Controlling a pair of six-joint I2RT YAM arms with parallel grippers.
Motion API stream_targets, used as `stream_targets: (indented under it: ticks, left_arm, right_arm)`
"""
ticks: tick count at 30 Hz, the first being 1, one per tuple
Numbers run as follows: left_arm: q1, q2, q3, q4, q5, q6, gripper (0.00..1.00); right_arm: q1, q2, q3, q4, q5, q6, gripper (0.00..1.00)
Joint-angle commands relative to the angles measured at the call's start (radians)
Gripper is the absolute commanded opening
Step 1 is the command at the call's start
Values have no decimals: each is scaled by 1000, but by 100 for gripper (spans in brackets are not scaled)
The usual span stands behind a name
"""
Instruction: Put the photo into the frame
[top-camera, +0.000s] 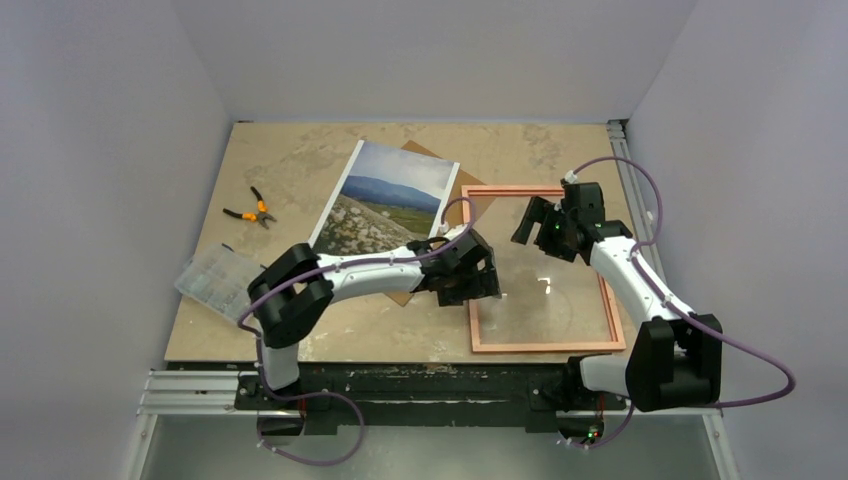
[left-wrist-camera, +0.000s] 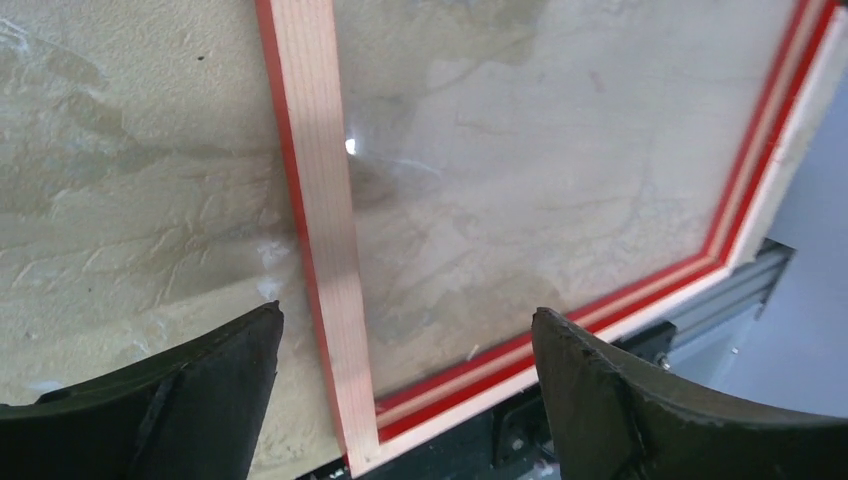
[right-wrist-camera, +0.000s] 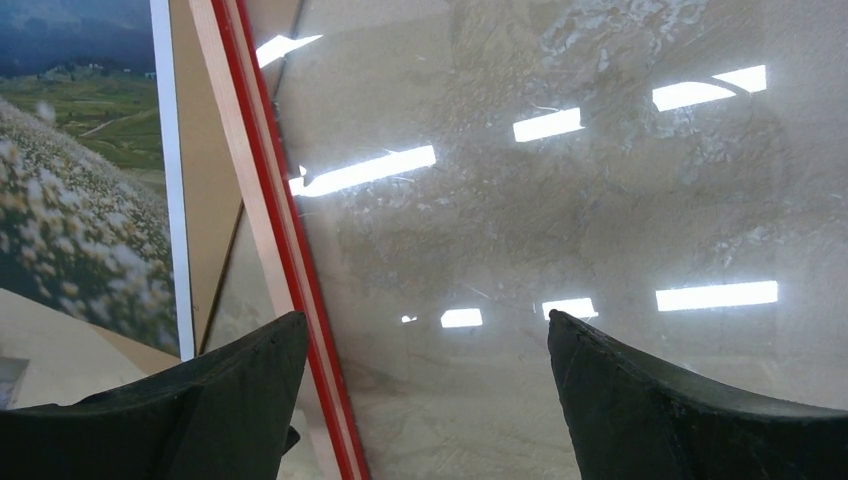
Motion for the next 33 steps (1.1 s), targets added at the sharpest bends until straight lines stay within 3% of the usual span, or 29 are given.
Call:
stream_targets:
  ticks: [1, 6, 11, 18, 21, 23, 28, 33]
  left_arm:
    - [9, -149, -85, 135, -13, 23, 92]
    - [78, -285, -279, 349, 24, 21, 92]
    - [208, -392, -535, 627, 148, -54, 92]
    - [413, -618, -786, 608, 163, -56, 92]
    - [512, -756, -878, 508, 152, -34, 91]
    - [568, -872, -882, 293, 100, 11, 91]
    - [582, -1149, -774, -190, -201, 125, 91]
    - [582, -1327, -706, -418, -341, 153, 90]
  right_arm:
    - [-3, -28, 11, 35, -39, -17, 89]
    - [-3, -19, 5, 46, -78, -10, 90]
    - [5, -17, -12, 76, -150, 9, 90]
    - [116, 28, -7, 113, -161, 63, 90]
    - [216, 67, 16, 126, -137, 87, 89]
    - [269, 88, 32, 145, -123, 108, 89]
    - [410, 139, 88, 165, -42, 133, 88]
    - [521, 235, 160, 159, 7, 130, 87]
